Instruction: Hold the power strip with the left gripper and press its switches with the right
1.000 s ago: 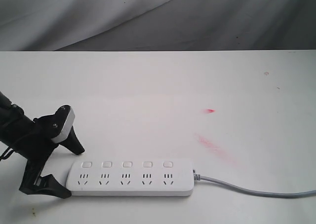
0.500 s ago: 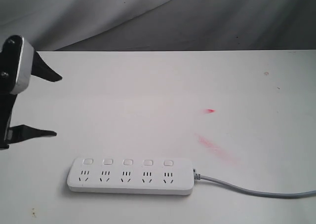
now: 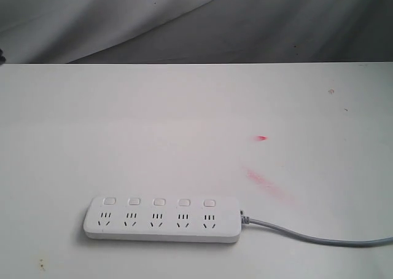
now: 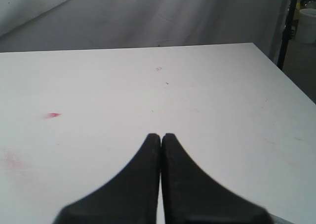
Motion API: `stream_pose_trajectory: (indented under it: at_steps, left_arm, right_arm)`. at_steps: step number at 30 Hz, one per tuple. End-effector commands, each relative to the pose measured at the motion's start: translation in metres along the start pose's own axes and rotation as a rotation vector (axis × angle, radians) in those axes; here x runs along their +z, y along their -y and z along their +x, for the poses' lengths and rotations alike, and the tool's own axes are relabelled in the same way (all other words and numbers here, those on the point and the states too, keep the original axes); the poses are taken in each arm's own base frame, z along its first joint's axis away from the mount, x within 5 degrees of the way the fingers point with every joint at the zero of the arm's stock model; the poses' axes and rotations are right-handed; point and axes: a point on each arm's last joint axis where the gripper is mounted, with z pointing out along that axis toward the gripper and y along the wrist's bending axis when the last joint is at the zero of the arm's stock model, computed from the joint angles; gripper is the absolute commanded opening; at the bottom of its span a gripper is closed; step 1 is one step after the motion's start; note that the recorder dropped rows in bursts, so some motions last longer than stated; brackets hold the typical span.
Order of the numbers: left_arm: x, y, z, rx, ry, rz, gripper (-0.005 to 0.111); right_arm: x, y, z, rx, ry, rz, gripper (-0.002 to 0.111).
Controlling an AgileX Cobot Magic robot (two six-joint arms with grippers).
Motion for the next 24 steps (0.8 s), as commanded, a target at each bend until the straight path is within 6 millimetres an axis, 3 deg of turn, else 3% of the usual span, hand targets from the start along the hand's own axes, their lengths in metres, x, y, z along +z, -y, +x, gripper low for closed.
stream_pose_trajectory:
  at_steps: [1, 6, 14, 24]
  left_arm:
    - [-0.041, 0.009, -0.018, -0.044, 0.067, -0.12, 0.0]
    - [-0.081, 0.022, -0.033, -0.092, 0.167, -0.234, 0.0]
    - [-0.136, 0.052, -0.051, -0.458, 0.4, -0.312, 0.0]
    - [-0.184, 0.091, -0.057, -0.375, 0.537, -0.433, 0.0]
  right_arm:
    - [0.0, 0.001, 0.001, -0.006, 0.007, 0.01, 0.0]
    - [0.0, 0.001, 0.001, -0.006, 0.007, 0.01, 0.0]
    - [0.0, 0.001, 0.001, -0.006, 0.007, 0.01, 0.0]
    - [0.0, 0.001, 0.001, -0.006, 0.007, 0.01, 0.0]
